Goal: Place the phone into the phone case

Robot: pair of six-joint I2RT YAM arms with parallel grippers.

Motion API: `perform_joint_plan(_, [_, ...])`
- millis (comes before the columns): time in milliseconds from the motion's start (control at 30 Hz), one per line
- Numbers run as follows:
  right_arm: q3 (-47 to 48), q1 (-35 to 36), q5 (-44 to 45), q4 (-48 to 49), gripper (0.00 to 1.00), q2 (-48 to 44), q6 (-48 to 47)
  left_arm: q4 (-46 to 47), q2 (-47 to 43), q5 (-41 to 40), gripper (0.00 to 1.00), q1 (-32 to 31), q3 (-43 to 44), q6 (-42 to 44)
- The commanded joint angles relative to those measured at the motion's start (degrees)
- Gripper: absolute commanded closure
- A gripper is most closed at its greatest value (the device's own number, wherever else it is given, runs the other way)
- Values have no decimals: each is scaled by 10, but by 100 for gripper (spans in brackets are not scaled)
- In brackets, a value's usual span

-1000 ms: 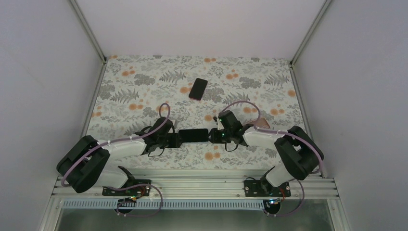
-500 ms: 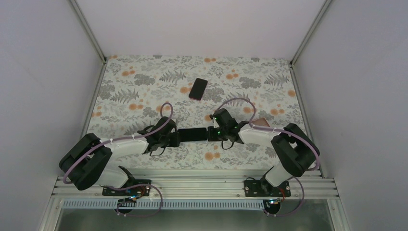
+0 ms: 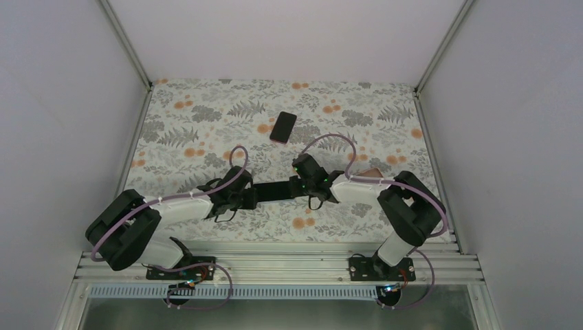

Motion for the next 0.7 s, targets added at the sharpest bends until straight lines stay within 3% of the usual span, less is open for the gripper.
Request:
perform_joint_plan(0, [-41, 28, -51, -85, 87, 67, -24, -5, 39, 18, 69, -15, -1, 20])
perform_joint_plan(267, [11, -4, -94, -105, 76, -49, -85, -21, 36, 0, 67, -14, -3, 21])
perform_joint_plan(400, [48, -12, -92, -140, 75, -49, -100, -23, 35, 1, 67, -14, 0, 21])
perform_joint_plan(667, [30, -11, -93, -151, 74, -32, -87, -19, 34, 5, 67, -14, -2, 22])
